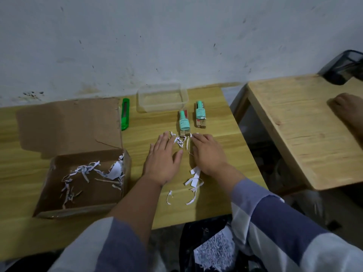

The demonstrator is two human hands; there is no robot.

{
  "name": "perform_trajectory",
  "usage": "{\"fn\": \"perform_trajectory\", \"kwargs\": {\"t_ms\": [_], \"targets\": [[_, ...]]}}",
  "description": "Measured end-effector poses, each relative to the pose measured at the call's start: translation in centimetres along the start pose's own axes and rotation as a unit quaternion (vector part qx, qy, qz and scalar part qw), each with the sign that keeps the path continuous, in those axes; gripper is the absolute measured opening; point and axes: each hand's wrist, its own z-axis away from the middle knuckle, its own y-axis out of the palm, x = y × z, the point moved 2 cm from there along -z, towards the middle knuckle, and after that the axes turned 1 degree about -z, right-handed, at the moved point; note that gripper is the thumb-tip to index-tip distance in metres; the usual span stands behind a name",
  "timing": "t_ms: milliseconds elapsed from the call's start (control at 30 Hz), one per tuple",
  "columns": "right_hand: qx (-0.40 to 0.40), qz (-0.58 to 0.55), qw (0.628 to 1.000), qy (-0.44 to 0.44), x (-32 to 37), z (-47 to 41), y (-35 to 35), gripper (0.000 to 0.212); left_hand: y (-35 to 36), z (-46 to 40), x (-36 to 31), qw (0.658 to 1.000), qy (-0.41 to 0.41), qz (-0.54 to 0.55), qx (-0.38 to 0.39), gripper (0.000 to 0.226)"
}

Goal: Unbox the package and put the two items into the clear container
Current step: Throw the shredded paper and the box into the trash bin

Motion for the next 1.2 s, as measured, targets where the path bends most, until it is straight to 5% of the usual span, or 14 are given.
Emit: {"fn": "perform_trajectory", "kwargs": {"t_ms": [233,400,567,767,967,1200], "targets": [[-0.052,-0.163,0.985,-0.034,-0.1,2.5,-0.1,0.036,1.3,1.6,-0.8,0.998,0.066,0.009,0.018,0.050],[-0.012,-0.109,0.993,-0.043,0.9,1.3,-1.3,0.045,1.7,4.4,-0.7,0.995,0.094,0.046,-0.001,0.065],[0.040,-0.038,0.997,-0.049,2.3,-0.4,-0.9,0.056,-0.4,4.7,-0.4,0.994,0.067,0.003,-0.086,0.048],[0.028,-0.045,0.997,-0.058,1.7,0.6,-0.8,0.046,-1.3,1.6,-0.5,0.999,0.004,-0.009,-0.038,0.043],[-0.108,-0.188,0.973,0.076,0.4,-2.1,-2.7,0.026,-0.2,-0.8,-1.6,1.000,0.004,-0.007,0.022,0.057],[-0.037,-0.151,0.977,0.145,2.3,-8.0,-2.8,0.044,0.6,0.0,-1.0,0.996,0.030,-0.075,0.023,0.057]]}}
